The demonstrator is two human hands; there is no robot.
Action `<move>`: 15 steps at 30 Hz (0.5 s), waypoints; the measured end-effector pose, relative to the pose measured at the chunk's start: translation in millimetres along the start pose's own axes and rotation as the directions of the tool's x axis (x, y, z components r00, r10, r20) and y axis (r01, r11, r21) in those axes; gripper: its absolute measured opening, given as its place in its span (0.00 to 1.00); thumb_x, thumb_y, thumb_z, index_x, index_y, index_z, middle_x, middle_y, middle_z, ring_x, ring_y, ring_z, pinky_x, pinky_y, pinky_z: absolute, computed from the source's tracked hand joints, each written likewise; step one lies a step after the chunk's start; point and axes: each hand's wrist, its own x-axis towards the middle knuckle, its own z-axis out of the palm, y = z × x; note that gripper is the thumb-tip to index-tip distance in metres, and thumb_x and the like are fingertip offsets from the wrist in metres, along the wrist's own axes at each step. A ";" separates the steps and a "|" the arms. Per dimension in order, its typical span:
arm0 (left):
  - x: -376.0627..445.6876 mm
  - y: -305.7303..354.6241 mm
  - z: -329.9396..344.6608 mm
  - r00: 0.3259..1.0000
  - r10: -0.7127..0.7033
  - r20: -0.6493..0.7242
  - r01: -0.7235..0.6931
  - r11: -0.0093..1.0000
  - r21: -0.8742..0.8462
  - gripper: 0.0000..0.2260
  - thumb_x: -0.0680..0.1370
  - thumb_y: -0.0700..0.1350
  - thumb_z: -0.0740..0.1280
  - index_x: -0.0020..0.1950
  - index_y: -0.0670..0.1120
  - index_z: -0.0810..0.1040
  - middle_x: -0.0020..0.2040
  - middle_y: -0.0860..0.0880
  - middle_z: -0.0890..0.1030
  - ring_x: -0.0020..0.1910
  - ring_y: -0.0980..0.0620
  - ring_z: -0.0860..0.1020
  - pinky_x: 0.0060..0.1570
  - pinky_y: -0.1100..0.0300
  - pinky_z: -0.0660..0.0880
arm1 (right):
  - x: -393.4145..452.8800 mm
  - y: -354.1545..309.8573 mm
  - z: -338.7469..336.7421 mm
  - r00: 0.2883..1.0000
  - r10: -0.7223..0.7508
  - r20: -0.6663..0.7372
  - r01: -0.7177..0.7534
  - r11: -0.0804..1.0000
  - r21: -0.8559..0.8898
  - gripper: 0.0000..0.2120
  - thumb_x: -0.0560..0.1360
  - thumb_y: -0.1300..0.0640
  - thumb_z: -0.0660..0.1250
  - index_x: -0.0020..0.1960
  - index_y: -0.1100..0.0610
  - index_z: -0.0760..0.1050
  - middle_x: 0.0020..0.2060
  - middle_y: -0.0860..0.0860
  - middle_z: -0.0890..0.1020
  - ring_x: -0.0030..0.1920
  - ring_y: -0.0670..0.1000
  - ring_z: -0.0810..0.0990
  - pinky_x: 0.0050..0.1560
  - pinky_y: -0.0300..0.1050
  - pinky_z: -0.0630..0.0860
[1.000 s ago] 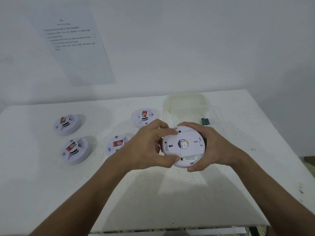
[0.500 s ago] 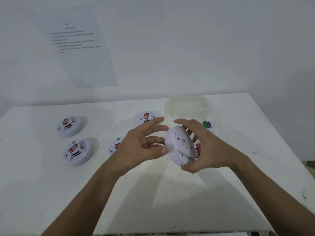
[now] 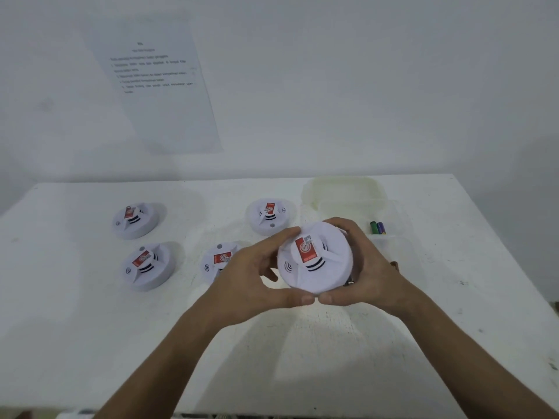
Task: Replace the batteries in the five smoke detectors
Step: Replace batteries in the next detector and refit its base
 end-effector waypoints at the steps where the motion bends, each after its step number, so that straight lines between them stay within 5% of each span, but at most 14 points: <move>1: -1.1 0.1 -3.3 1.000 0.001 -0.018 0.000 0.999 0.040 0.40 0.63 0.60 0.79 0.72 0.64 0.67 0.59 0.65 0.80 0.54 0.58 0.80 0.50 0.62 0.79 | 1.0 0.2 -0.2 1.000 0.001 -0.015 -0.001 0.999 -0.045 0.45 0.58 0.59 0.84 0.70 0.50 0.67 0.64 0.44 0.76 0.66 0.53 0.76 0.58 0.47 0.80; 8: -0.8 4.5 -14.6 0.998 0.006 -0.066 0.003 0.990 0.144 0.37 0.56 0.66 0.77 0.63 0.70 0.70 0.55 0.67 0.79 0.46 0.56 0.78 0.43 0.67 0.77 | 3.2 1.5 -0.4 0.999 -0.025 -0.021 0.020 0.981 -0.190 0.45 0.54 0.55 0.87 0.68 0.47 0.74 0.64 0.39 0.74 0.67 0.47 0.72 0.56 0.32 0.73; 11: -0.7 3.5 -17.6 0.998 0.013 -0.068 -0.002 0.987 0.158 0.36 0.55 0.67 0.78 0.62 0.70 0.71 0.54 0.66 0.80 0.46 0.56 0.79 0.43 0.67 0.77 | 3.5 2.4 2.3 1.000 -0.009 -0.025 0.004 0.980 -0.201 0.45 0.54 0.55 0.87 0.68 0.45 0.74 0.64 0.40 0.73 0.66 0.47 0.73 0.55 0.38 0.76; 15: -3.2 0.6 -24.3 0.998 0.011 -0.066 0.000 0.988 0.156 0.38 0.55 0.69 0.77 0.64 0.71 0.71 0.56 0.63 0.80 0.47 0.53 0.79 0.45 0.60 0.79 | 7.5 -0.4 9.7 1.000 0.015 -0.024 -0.019 0.985 -0.174 0.46 0.54 0.49 0.86 0.69 0.41 0.72 0.63 0.43 0.77 0.61 0.51 0.76 0.52 0.59 0.80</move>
